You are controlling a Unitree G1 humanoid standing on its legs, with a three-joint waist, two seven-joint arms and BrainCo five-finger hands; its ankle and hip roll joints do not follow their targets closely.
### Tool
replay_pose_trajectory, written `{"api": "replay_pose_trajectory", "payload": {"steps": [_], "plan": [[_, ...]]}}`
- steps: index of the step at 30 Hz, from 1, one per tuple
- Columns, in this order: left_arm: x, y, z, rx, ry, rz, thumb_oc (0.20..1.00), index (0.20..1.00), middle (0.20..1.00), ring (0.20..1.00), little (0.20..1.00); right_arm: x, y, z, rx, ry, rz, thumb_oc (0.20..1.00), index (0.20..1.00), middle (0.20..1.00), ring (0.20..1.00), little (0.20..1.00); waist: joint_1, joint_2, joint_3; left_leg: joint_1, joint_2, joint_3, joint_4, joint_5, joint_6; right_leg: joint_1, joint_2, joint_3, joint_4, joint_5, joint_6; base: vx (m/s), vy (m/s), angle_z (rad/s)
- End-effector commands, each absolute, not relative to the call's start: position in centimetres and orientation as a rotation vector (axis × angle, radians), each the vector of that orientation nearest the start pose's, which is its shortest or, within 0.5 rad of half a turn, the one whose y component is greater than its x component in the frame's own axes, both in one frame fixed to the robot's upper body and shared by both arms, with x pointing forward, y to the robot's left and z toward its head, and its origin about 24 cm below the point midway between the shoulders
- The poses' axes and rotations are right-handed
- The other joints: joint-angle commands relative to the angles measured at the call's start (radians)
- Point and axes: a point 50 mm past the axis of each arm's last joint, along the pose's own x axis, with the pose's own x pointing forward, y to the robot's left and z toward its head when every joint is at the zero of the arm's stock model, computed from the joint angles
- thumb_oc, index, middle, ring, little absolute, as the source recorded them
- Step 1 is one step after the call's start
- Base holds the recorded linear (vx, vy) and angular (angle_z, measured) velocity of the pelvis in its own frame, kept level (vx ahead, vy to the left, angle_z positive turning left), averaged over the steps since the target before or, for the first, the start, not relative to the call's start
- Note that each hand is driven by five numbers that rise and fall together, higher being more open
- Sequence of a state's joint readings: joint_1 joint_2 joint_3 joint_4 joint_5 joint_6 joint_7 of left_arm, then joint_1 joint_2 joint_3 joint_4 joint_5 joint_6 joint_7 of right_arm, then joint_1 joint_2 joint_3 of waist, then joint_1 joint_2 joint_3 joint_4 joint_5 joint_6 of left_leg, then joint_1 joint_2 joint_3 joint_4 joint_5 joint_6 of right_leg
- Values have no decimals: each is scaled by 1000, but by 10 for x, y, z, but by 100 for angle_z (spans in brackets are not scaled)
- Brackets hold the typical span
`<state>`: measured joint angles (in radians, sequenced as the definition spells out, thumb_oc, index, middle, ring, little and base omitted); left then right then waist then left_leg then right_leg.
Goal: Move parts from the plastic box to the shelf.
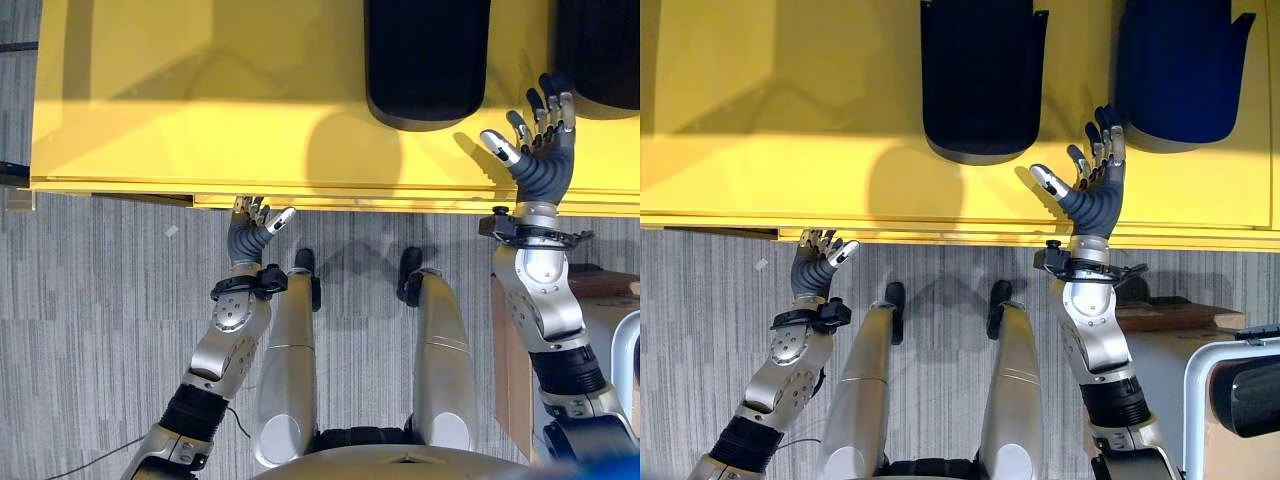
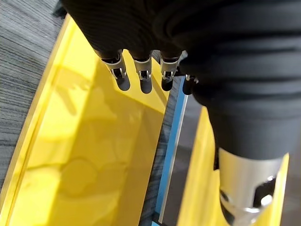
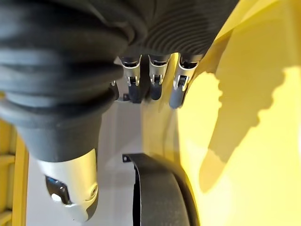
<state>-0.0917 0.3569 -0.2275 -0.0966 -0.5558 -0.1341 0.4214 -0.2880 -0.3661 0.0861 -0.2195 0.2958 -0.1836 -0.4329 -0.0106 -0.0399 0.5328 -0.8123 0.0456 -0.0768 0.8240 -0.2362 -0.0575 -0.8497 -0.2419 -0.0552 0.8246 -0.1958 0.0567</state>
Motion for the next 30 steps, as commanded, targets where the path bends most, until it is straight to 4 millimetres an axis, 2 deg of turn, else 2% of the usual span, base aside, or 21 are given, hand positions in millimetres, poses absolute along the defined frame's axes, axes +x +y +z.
{"api": "replay_pose_trajectory", "payload": {"steps": [1, 2, 6, 10, 13, 14, 17, 19, 22, 30], "plan": [[252, 172, 110, -251, -304, 147, 1000, 1000, 1000, 1000, 1000, 240, -184, 222, -97, -932, -227, 1000, 1000, 1000, 1000, 1000, -9, 4, -13, 31, 6, -38, -46, -22, 12, 103, -15, -17, 29, -121, 4, 8, 30, -11], [252, 172, 111, -241, -307, 148, 1000, 1000, 1000, 1000, 1000, 238, -181, 219, -101, -922, -198, 1000, 1000, 1000, 1000, 1000, -11, 4, -13, 37, 6, -38, -48, -21, 12, 110, -15, -17, 24, -118, 4, 1, 26, -11], [246, 172, 112, -208, -328, 137, 1000, 1000, 1000, 1000, 1000, 218, -175, 222, -294, -999, -192, 1000, 1000, 1000, 1000, 1000, -22, -4, -13, 65, 8, -39, -61, -18, 11, 145, -15, -16, 3, -113, 6, -1, 12, -5], [243, 174, 112, -171, -339, 137, 1000, 1000, 1000, 1000, 1000, 222, -173, 209, -514, -962, -182, 1000, 1000, 1000, 1000, 1000, -23, -4, -13, 99, 8, -39, -78, -15, 8, 187, -19, -23, -19, -107, 10, 0, 0, 0], [242, 176, 112, -146, -348, 149, 1000, 1000, 1000, 1000, 1000, 225, -174, 200, -761, -957, -201, 1000, 1000, 1000, 1000, 1000, -17, -9, -13, 120, 7, -40, -83, -16, 9, 211, -19, -26, -27, -106, 12, 0, 0, 0], [242, 176, 112, -147, -348, 150, 1000, 1000, 1000, 1000, 1000, 226, -173, 200, -763, -959, -201, 1000, 1000, 1000, 1000, 1000, -19, -8, -13, 120, 7, -40, -86, -12, 9, 211, -20, -27, -30, -103, 12, 5, 8, 4], [242, 178, 113, -129, -358, 168, 1000, 1000, 1000, 1000, 1000, 233, -178, 190, -1060, -939, -223, 1000, 1000, 1000, 1000, 1000, -12, -11, -13, 130, 5, -40, -94, 10, 14, 230, -24, -35, -47, -77, 10, -67, 23, 4], [243, 178, 112, -132, -359, 171, 1000, 1000, 1000, 1000, 1000, 234, -177, 187, -1079, -930, -215, 1000, 1000, 1000, 1000, 1000, -11, -13, -13, 136, 4, -41, -96, 10, 14, 237, -24, -36, -49, -76, 10, 7, 10, 3], [243, 182, 106, -135, -335, 196, 1000, 1000, 1000, 1000, 1000, 244, -178, 162, -1188, -815, -152, 1000, 1000, 1000, 1000, 1000, -1, -16, -13, 170, 3, -39, -110, 12, 16, 282, -27, -40, -76, -67, 14, 21, 30, -1], [245, 185, 100, -146, -315, 210, 1000, 1000, 1000, 1000, 1000, 257, -183, 137, -1291, -693, -127, 1000, 1000, 1000, 1000, 1000, 7, -18, -13, 193, 5, -40, -116, 13, 14, 310, -26, -40, -92, -65, 16, 3, 1, 1]]}}
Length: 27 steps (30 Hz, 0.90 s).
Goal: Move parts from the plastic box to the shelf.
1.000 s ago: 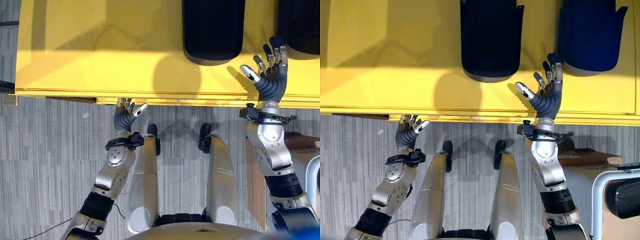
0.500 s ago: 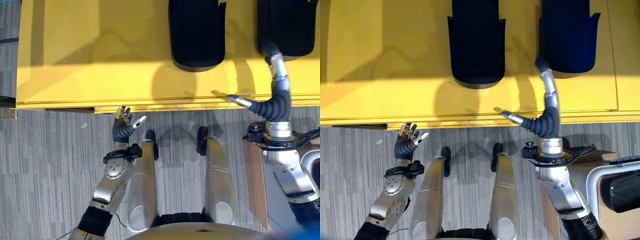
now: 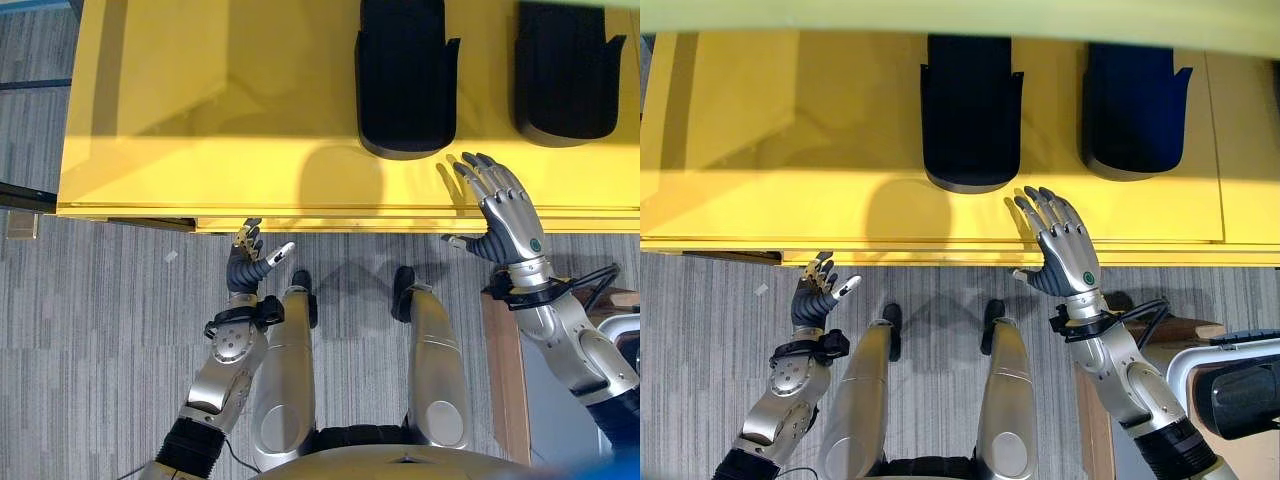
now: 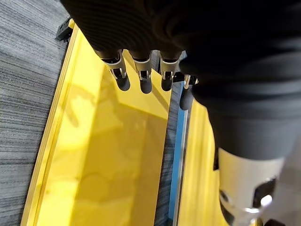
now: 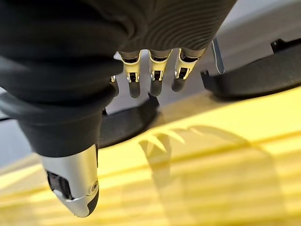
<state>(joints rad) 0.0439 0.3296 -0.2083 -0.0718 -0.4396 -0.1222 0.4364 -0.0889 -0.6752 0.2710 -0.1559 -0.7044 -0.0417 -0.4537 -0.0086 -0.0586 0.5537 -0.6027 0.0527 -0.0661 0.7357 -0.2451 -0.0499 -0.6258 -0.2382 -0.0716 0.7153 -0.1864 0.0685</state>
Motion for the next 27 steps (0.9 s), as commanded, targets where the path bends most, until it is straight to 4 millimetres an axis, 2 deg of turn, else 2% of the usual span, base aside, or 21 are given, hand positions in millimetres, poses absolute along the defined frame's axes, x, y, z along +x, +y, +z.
{"api": "replay_pose_trajectory", "payload": {"steps": [1, 10, 22, 27], "plan": [[245, 186, 99, -149, -313, 223, 1000, 1000, 1000, 1000, 1000, 260, -184, 130, -1300, -658, -130, 1000, 1000, 1000, 1000, 1000, 7, 0, -34, -11, 1, -52, -29, 21, 7, 90, -30, -24, 18, -79, 3, 0, 0, 0], [247, 185, 96, -150, -303, 230, 1000, 1000, 1000, 1000, 1000, 269, -172, 116, -1302, -626, -81, 1000, 1000, 1000, 1000, 1000, 11, 1, -34, -5, 3, -47, -35, 22, 7, 97, -31, -23, 8, -76, 2, 0, 0, 0], [248, 185, 96, -158, -301, 233, 1000, 1000, 1000, 1000, 1000, 277, -149, 117, -1271, -662, -15, 1000, 1000, 1000, 1000, 1000, 21, -2, -34, -16, 0, -48, -30, 21, 9, 88, -32, -19, 15, -78, 3, 0, 0, 0], [248, 184, 96, -157, -301, 227, 1000, 1000, 1000, 1000, 1000, 273, -136, 115, -1252, -678, 83, 1000, 1000, 1000, 1000, 1000, 25, -4, -34, -25, 0, -46, -24, 20, 10, 80, -34, -20, 22, -82, 1, 0, 0, 0]]}}
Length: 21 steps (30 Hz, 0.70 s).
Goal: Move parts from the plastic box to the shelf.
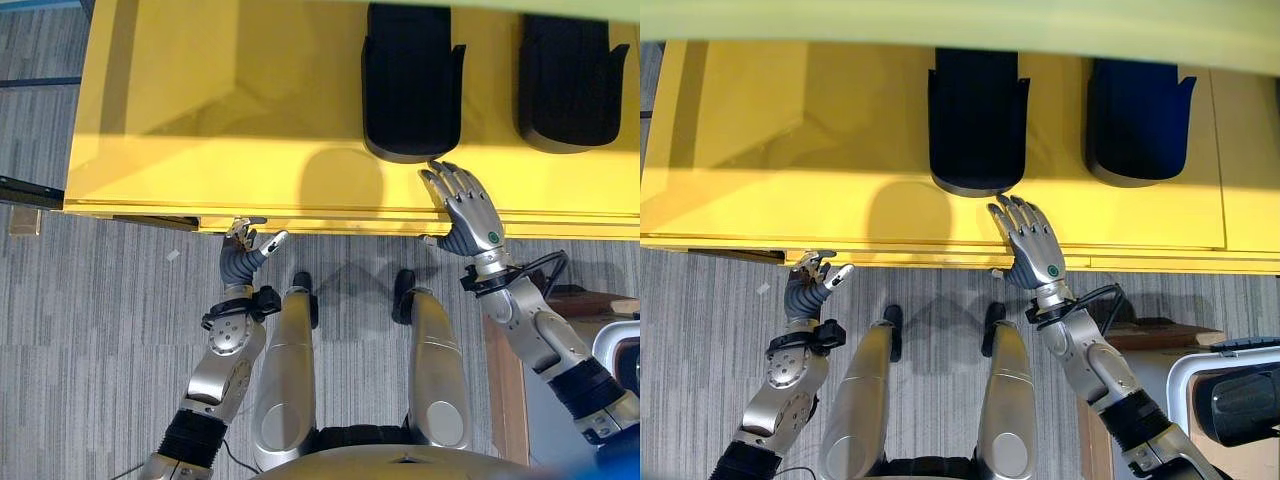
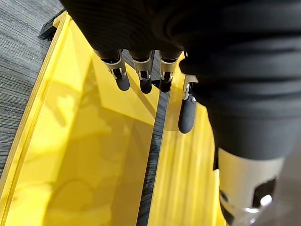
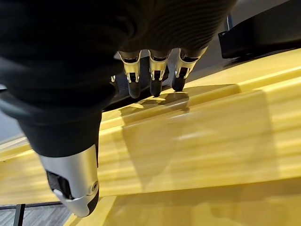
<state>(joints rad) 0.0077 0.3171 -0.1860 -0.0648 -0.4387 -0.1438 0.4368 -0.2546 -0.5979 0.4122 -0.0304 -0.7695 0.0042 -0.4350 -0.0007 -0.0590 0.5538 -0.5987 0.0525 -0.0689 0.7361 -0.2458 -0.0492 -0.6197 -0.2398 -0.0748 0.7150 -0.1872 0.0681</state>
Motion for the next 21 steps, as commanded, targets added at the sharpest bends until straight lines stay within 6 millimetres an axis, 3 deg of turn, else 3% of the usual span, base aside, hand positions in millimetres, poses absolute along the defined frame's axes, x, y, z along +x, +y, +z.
{"api": "replay_pose_trajectory", "payload": {"steps": [1, 10, 21], "plan": [[248, 184, 96, -154, -299, 226, 1000, 1000, 1000, 1000, 1000, 272, -134, 114, -1238, -676, 100, 1000, 1000, 1000, 1000, 1000, 17, -4, -34, -28, 0, -44, -24, 20, 9, 73, -32, -17, 23, -82, 1, 0, 0, 0], [248, 185, 95, -151, -295, 230, 1000, 1000, 1000, 1000, 1000, 269, -121, 113, -1187, -678, 188, 1000, 1000, 1000, 1000, 1000, 21, -9, -34, -40, -1, -48, -20, 18, 11, 63, -30, -17, 29, -84, 1, 0, 0, 0], [249, 185, 97, -156, -304, 236, 1000, 1000, 1000, 1000, 1000, 273, -118, 120, -1163, -702, 153, 1000, 1000, 1000, 1000, 1000, 24, -10, -34, -47, -3, -48, -23, 20, 13, 53, -29, -17, 31, -82, 1, 0, 0, 0]]}}
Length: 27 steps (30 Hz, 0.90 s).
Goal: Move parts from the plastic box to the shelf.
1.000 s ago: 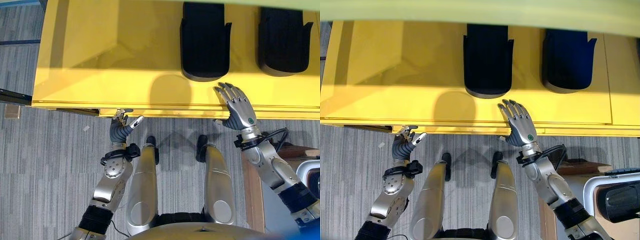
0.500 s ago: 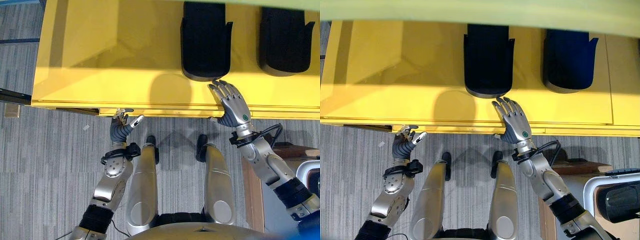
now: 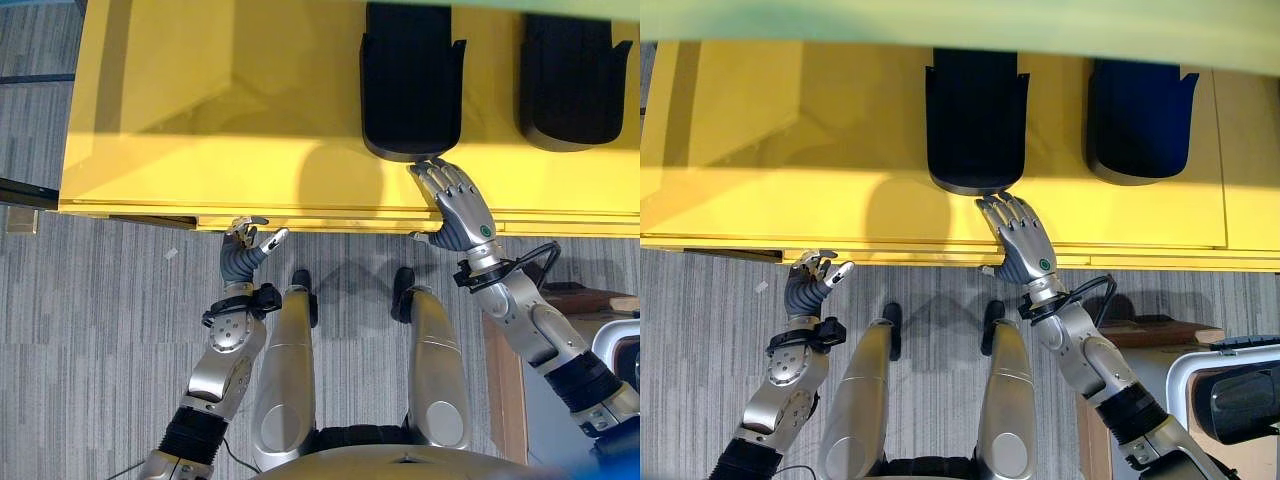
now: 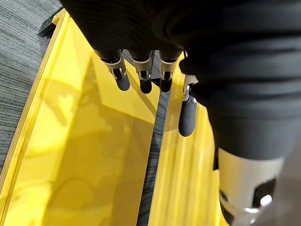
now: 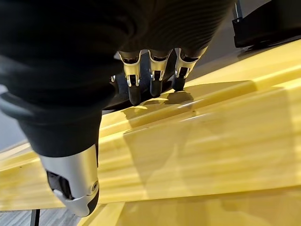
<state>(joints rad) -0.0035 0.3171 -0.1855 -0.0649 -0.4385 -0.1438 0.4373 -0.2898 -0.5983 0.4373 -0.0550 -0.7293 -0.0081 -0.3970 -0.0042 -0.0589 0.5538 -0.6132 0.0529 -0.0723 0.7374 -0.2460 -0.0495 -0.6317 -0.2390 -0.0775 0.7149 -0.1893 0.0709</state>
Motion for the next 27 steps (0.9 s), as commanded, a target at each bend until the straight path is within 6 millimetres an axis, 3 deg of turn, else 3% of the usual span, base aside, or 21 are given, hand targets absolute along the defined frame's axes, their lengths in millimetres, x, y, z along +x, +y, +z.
{"api": "replay_pose_trajectory", "payload": {"steps": [1, 11, 27], "plan": [[249, 185, 98, -156, -307, 237, 1000, 1000, 1000, 1000, 1000, 274, -118, 124, -1156, -718, 137, 1000, 1000, 1000, 1000, 1000, 28, -8, -34, -34, -4, -44, -24, 20, 13, 64, -29, -14, 32, -80, -2, 0, 0, 0], [249, 184, 99, -168, -310, 241, 1000, 1000, 1000, 1000, 1000, 278, -117, 144, -1104, -779, 52, 1000, 1000, 1000, 1000, 1000, 29, -3, -34, -45, -7, -44, -20, 21, 16, 50, -30, -11, 40, -79, -3, 0, 0, 0], [248, 185, 100, -168, -319, 247, 1000, 1000, 1000, 1000, 1000, 289, -118, 151, -1133, -806, -34, 1000, 1000, 1000, 1000, 1000, 37, 4, -34, -59, -12, -47, -13, 20, 17, 38, -33, -11, 53, -85, -3, 2, -1, 1]]}}
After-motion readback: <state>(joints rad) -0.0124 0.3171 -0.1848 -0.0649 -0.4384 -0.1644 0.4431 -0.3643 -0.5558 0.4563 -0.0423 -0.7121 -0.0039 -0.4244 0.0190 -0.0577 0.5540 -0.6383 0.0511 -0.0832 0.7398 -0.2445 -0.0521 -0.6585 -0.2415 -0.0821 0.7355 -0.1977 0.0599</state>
